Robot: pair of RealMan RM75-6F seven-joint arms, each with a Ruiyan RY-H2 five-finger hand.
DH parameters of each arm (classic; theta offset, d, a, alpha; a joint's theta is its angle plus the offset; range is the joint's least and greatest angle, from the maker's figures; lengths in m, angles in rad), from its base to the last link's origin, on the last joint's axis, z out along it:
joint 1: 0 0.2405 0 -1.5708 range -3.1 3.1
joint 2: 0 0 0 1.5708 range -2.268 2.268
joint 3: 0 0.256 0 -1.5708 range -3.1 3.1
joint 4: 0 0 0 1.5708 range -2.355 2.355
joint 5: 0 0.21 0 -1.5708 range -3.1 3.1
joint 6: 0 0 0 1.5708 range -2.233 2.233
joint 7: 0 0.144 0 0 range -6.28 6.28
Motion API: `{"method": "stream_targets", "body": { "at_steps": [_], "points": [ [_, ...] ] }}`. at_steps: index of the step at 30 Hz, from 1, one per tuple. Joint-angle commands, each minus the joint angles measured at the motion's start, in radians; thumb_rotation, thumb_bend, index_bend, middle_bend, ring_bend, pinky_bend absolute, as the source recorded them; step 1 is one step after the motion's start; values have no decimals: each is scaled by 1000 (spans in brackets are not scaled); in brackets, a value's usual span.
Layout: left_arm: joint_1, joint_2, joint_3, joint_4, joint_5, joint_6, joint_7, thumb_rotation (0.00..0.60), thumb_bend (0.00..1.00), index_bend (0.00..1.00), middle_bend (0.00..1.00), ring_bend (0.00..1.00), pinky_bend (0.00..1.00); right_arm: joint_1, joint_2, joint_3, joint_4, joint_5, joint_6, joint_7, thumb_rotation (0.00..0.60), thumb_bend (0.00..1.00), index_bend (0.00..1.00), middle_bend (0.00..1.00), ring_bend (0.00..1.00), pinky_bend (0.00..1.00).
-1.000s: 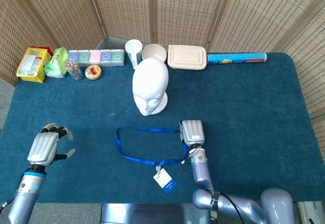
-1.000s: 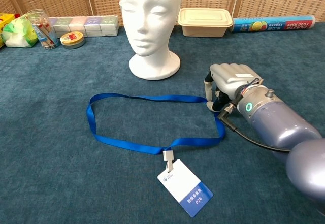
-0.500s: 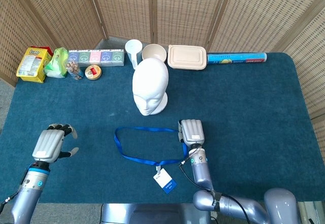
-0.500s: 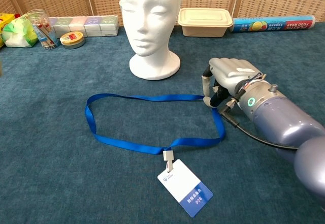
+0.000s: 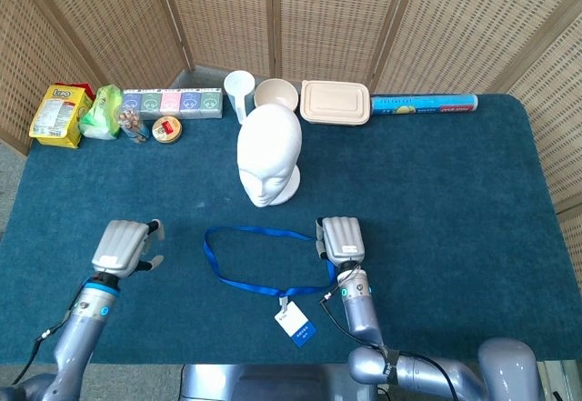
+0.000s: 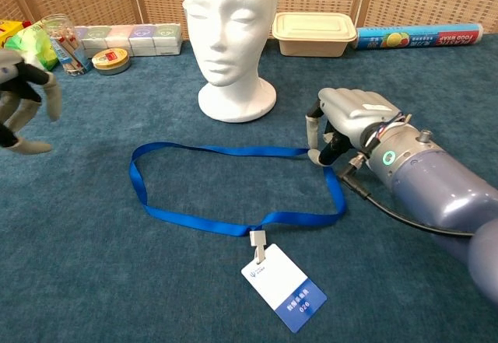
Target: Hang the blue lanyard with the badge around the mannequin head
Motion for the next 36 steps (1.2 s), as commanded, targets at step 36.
{"method": "stream_targets", "body": {
  "at_steps": [36],
  "points": [
    [-305,-327,-122,241,-509,-102,256,600,285,505,1000,1000,1000,-14,33,-8,-5,28,-30,43,600,506,637,976,1000,1000]
  ]
}}
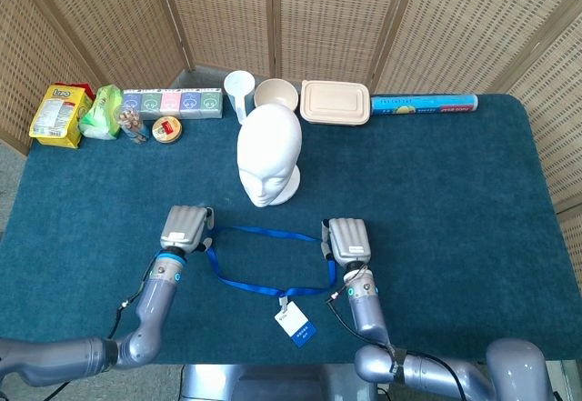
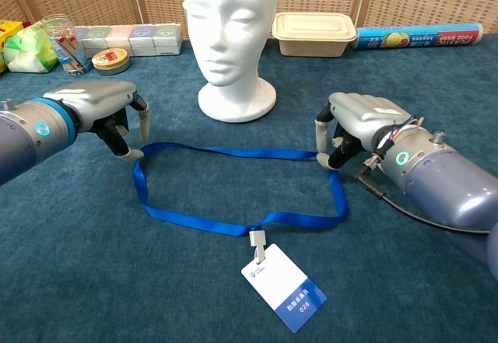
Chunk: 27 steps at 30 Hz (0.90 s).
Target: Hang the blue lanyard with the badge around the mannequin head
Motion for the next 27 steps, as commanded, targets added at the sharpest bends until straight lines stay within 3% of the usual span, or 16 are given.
{"method": "stream_targets", "body": {
  "at_steps": [1,8,27],
  "points": [
    [-15,-16,-10,25,-26,-11,-10,600,285,505,1000,1000,1000,0,0,-1,4,4,-3,1,600,506,637,976,1000,1000],
    [-39,-31,-30,36,-53,-16,-45,600,282,506,1000,1000,1000,3,-3,-1,16,15,-11,1,600,507,638,976,1000,1000],
    [-80,-44,-27,75,-148,-25,-48,600,277,505,1000,1000,1000,5,-7,-3,36,34,-32,18,600,506,639,976,1000,1000]
  ]
}}
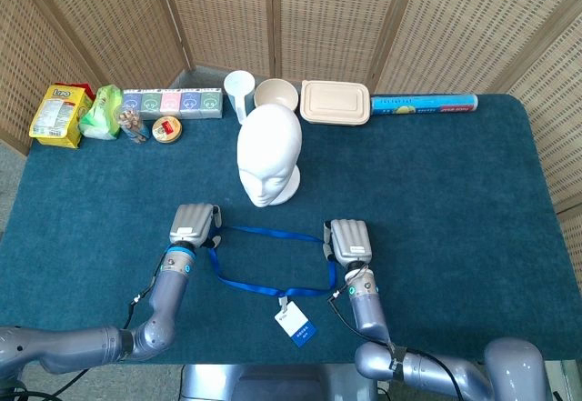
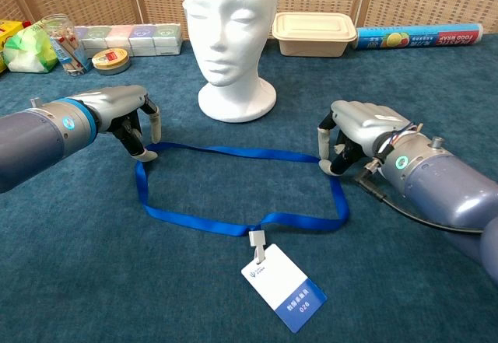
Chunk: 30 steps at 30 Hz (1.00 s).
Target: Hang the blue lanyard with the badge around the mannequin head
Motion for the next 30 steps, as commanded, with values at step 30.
{"method": "stream_targets", "body": {
  "at_steps": [30],
  "points": [
    [-13,-12,20,31,-38,39,-14,600,264,505,1000,1000,1000,1,4,2,0,28,-21,25,600,507,643,977,1000,1000]
  ]
}}
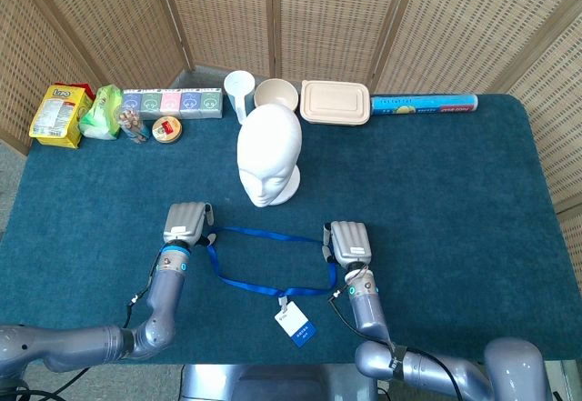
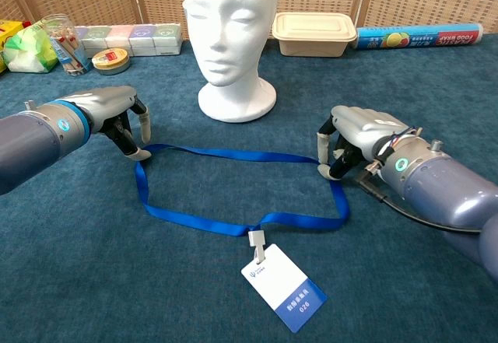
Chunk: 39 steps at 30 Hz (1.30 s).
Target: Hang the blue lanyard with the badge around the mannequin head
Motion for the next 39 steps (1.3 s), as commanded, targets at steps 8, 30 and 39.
{"method": "stream_targets", "body": {
  "at_steps": [8,30,39],
  "points": [
    [-1,-5,-5,-5,-7,2,-5,600,264,505,1000,1000,1000,-3,7,-1,-6,3,0,5,600,508,644,977,1000,1000],
    [-15,-15,-15,3,-67,-15,18,600,417,546,1000,1000,1000,-12,22,1,-13,24,-13,37,600,506,645,979,1000,1000],
    [-18,-8,-12,-11,-92,-15,31,600,459,594,1000,1000,1000,-11,26,4,-23,23,-7,45,600,506,646,979,1000,1000]
  ]
}}
